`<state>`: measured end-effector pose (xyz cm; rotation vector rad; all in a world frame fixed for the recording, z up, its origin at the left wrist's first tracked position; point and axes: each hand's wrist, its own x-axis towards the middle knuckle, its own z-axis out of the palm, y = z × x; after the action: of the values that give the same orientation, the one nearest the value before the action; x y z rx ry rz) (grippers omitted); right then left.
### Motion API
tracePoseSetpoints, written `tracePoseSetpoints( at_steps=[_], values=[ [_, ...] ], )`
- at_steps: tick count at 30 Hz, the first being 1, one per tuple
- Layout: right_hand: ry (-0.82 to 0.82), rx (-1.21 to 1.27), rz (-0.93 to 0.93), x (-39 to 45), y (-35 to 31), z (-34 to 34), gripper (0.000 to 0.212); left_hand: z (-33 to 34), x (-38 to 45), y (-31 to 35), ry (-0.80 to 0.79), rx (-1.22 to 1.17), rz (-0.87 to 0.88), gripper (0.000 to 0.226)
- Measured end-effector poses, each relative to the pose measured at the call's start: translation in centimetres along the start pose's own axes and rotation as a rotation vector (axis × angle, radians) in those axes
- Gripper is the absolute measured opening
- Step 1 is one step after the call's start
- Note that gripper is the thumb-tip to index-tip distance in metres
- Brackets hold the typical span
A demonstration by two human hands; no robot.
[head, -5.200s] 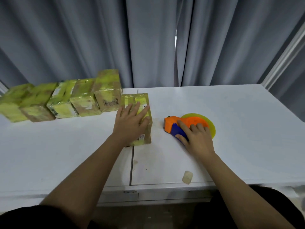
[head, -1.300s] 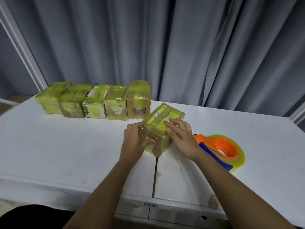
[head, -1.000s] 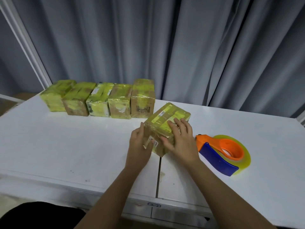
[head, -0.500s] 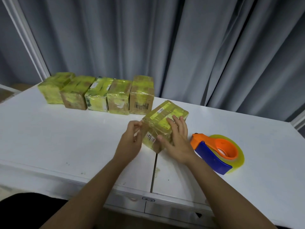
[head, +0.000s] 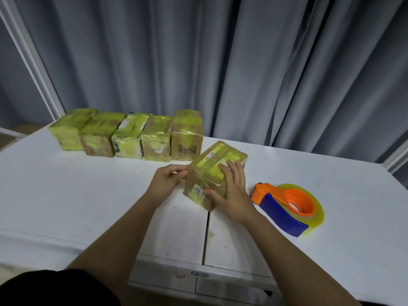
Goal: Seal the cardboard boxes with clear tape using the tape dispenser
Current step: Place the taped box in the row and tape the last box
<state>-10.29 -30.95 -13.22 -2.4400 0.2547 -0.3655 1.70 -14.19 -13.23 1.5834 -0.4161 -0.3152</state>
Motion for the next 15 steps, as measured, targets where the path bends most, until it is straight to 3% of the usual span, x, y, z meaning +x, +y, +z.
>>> tracePoseSetpoints(
  at_steps=[3,6,10,15],
  values=[
    [0.010,-0.031,0.023,-0.3,-0.4,-0.3,0.086,0.1,-1.1,0.0,0.008,0.151,0.087,0.042],
    [0.090,0.003,0.123,-1.2,-0.8,-0.1,0.085,0.5,-1.6,0.3,-0.047,0.346,0.164,0.049],
    [0.171,0.339,0.159,-2.0,-0.7,0.9,0.060,1.0,-1.9,0.5,-0.006,0.398,0.187,0.034],
    [0.182,0.433,0.134,-1.9,0.6,1.4,0.060,1.1,-2.0,1.3,0.002,0.484,0.283,0.020]
  ],
)
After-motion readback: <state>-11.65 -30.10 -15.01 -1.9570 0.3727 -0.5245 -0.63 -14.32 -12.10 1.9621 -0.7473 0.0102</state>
